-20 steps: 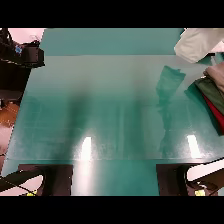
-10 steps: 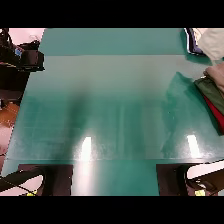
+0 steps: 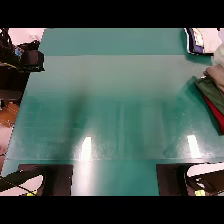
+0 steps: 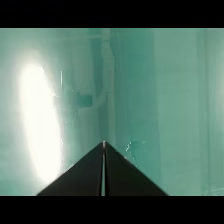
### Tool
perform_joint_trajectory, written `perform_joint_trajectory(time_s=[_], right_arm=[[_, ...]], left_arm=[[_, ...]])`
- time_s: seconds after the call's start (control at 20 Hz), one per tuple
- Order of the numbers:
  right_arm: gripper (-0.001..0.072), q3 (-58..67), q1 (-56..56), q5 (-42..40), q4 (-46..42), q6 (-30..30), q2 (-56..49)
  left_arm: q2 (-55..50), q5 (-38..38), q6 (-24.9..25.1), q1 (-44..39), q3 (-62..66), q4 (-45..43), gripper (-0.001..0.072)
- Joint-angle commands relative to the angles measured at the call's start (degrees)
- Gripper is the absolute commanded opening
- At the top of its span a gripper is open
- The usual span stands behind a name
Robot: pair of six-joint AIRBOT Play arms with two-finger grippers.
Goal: Fold the shirts.
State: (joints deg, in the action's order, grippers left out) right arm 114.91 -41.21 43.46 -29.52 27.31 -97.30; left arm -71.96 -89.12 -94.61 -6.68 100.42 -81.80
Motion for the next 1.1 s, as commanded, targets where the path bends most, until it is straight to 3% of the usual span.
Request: perform_joint_trajectory(time_s=[0.0,0.2,0.55,0.75,0.8,0.9,0.95,1.05], right_arm=[[0.0013,-6.2,-3.3,11.1,-8.5,11.5,2.5],[0.0013,-13.8,-7.0,19.2,-14.9,22.8,7.7],[0.0015,-20.9,-14.1,32.4,-41.7,55.2,16.3],[0.0020,-24.0,-18.5,37.2,-44.6,57.8,18.2],[0.0106,-24.7,-19.4,37.9,-44.6,57.8,18.4],[0.0583,-25.6,-21.1,38.9,-44.6,57.9,18.5],[0.0618,-25.6,-22.0,39.7,-44.6,58.4,18.5],[0.0614,-25.6,-24.4,40.8,-44.4,60.8,19.1]], left_arm=[[0.0,0.0,-0.1,0.0,0.0,0.0,0.0028],[0.0,0.0,0.1,0.0,0.0,0.0,0.0029],[0.0,0.1,1.9,0.0,0.0,0.0,0.0029],[0.0,0.1,2.1,0.0,0.0,0.0,0.0029],[0.0,0.1,2.1,0.0,0.0,0.0,0.0029],[0.0,0.1,2.1,0.0,0.0,0.0,0.0029],[0.0,0.1,2.1,0.0,0.0,0.0,0.0029],[0.0,0.0,2.1,0.0,0.0,0.0,0.0029]])
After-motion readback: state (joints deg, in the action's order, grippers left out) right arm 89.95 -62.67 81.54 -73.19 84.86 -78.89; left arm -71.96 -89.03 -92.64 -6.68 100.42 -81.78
